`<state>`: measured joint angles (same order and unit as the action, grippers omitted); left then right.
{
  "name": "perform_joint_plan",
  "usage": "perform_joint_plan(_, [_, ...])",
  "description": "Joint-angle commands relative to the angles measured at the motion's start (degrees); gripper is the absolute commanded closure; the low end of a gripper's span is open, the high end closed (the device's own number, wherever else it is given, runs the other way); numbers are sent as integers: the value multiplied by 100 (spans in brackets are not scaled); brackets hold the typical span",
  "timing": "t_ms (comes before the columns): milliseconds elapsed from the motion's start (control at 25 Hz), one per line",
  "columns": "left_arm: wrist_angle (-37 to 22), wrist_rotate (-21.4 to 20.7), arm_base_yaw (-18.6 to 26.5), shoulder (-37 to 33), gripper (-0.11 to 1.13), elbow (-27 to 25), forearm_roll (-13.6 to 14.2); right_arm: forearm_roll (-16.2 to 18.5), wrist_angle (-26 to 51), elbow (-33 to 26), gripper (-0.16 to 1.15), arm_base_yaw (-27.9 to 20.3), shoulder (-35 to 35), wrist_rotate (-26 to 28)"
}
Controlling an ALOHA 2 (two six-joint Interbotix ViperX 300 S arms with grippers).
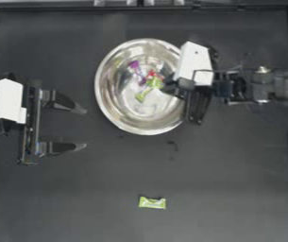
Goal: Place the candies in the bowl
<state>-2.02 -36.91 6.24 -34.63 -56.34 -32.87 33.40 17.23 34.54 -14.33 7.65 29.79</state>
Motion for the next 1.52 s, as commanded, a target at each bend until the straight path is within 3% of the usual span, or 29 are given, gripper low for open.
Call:
perform_joint_plan(40, [35,0,-9,-79,1,62,-9,97,-185,-246,60,-158,-229,0])
perform_joint_plan(400, [44,0,-9,-79,2,62,-9,439,-404,-501,56,-308,-861,0])
perform_joint_plan(480, [44,0,-9,-79,2,62,-9,387,-396,-501,43,-308,-888,18])
perform_joint_plan(680, [35,0,-9,-79,2,62,-9,360,-563,-475,-11,-299,-896,9])
perform_joint_plan(840, [35,0,-9,-79,2,53,-9,308,-677,-448,0,-299,-870,-9])
perform_joint_plan(1000, [35,0,-9,-79,2,53,-9,185,-659,-352,0,-220,-650,-35])
perform_joint_plan(1520, [44,0,-9,-79,2,70,-9,-220,-545,782,0,510,1213,-44])
